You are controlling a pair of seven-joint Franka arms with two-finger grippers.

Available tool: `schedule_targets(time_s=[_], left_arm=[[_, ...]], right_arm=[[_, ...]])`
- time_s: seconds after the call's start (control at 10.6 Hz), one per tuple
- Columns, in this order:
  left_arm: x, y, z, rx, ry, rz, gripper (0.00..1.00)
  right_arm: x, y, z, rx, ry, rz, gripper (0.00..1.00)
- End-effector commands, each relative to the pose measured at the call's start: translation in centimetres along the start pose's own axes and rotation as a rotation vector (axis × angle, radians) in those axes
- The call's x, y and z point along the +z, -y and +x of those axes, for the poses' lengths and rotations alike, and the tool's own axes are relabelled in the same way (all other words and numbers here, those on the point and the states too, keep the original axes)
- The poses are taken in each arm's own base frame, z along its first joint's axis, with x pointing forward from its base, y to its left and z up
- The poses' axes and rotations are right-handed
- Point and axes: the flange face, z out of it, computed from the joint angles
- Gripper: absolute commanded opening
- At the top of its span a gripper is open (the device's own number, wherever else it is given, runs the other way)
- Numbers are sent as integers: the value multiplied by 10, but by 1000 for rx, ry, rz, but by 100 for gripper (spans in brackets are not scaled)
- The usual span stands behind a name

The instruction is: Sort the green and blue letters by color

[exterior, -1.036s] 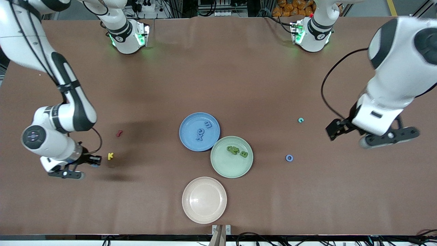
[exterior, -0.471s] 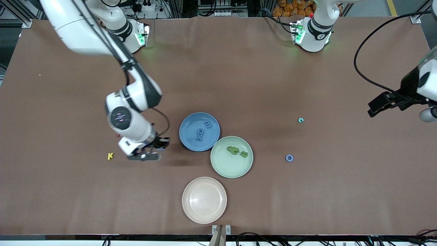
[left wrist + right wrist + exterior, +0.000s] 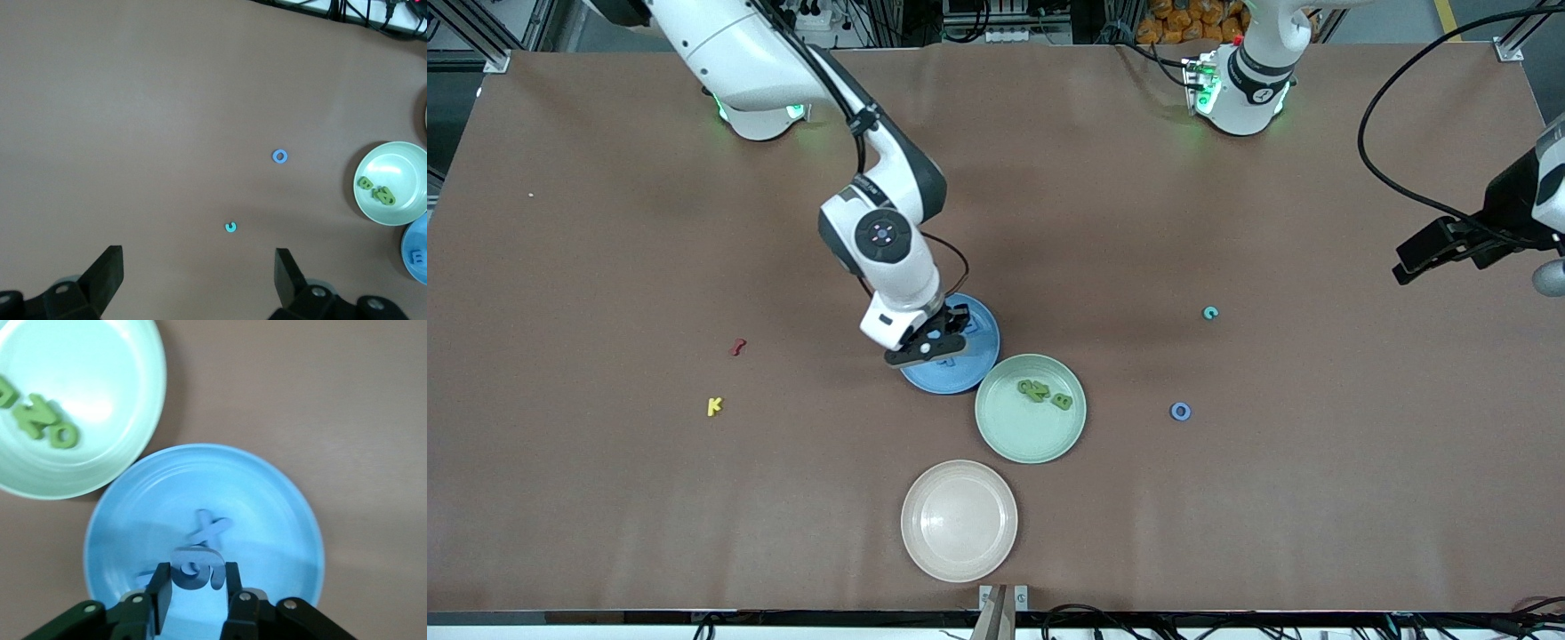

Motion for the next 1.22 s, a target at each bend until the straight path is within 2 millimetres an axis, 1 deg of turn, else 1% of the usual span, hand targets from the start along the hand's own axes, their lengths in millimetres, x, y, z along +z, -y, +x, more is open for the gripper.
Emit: schedule_targets(time_s=[0.0, 0.09, 0.19, 0.28, 0.38, 0.47, 0.57, 0.66, 0.75, 0.85, 0.94, 1.04, 1.13], left_arm=[[-3, -10, -16, 52, 33, -9, 100], [-1, -20, -19, 69, 37, -12, 100], [0, -21, -20, 74, 40, -6, 100], [2, -22, -21, 77, 51, 7, 100], [2, -20, -22, 86, 57, 17, 100], [3, -19, -23, 114, 68, 20, 100], [3, -18, -24, 119, 74, 23, 100], [4, -17, -24, 122, 81, 28, 100], [4, -16, -24, 128, 77, 55, 100], [4, -18, -26, 132, 79, 59, 100], [3, -20, -26, 135, 78, 58, 100], [1, -20, -26, 135, 75, 57, 100], [0, -20, -26, 133, 72, 56, 100]], right_arm=[[-13, -11, 17, 28, -32, 13, 100], [-17, -24, 25, 46, -41, 13, 100], [-25, -46, 34, 84, -46, 15, 100], [-35, -85, 44, 130, -16, -4, 100], [-48, -124, 58, 160, -13, -9, 100], [-56, -163, 68, 179, -4, -19, 100], [-61, -210, 76, 198, 2, -29, 100], [-64, -258, 81, 202, -1, -37, 100], [-66, -301, 81, 194, -1, -47, 100], [-68, -350, 78, 201, 6, -55, 100], [-73, -387, 73, 192, 12, -63, 100], [-92, -417, 67, 211, 16, -96, 100], [-118, -433, 60, 212, 33, -142, 100]])
